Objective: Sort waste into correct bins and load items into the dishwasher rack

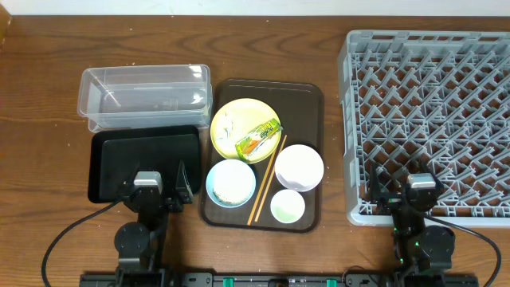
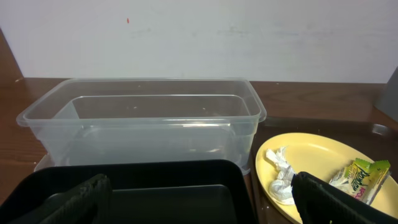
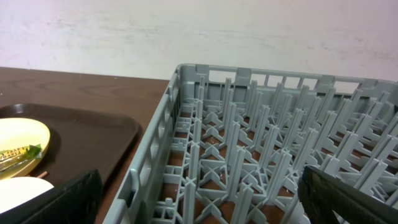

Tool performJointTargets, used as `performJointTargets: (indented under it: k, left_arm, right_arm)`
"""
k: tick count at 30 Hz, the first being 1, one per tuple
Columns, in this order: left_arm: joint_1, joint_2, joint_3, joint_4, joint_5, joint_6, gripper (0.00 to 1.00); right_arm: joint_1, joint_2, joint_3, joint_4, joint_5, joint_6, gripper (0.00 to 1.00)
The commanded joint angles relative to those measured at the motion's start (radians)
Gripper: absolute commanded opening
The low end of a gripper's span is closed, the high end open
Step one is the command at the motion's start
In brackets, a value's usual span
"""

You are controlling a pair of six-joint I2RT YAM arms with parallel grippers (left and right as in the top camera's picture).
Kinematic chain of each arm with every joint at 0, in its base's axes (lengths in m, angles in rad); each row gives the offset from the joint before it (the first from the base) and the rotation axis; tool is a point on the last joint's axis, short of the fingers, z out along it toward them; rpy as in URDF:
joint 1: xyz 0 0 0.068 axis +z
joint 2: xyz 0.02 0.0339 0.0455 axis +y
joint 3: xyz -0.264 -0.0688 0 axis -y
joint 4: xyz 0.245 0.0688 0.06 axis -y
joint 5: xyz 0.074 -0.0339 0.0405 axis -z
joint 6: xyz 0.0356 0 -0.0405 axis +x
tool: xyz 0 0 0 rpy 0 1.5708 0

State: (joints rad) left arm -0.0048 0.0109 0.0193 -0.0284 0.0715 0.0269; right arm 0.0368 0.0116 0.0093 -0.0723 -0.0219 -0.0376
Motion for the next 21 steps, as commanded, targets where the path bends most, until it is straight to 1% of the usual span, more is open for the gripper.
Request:
performJointTargets:
  k: [1,21]
  left_arm:
    - [0.002,-0.007,-0.015,-0.034,0.014,0.006,0.95]
    - [0.002,-0.007,-0.014,-0.035,0.014,0.002,0.95]
  right_arm:
    - [0.019,-0.006,-0.004,-0.002,0.007,-0.013,0.99]
    - [0.019,-0.006,-0.002,-0.002,0.042,-0.008,0.99]
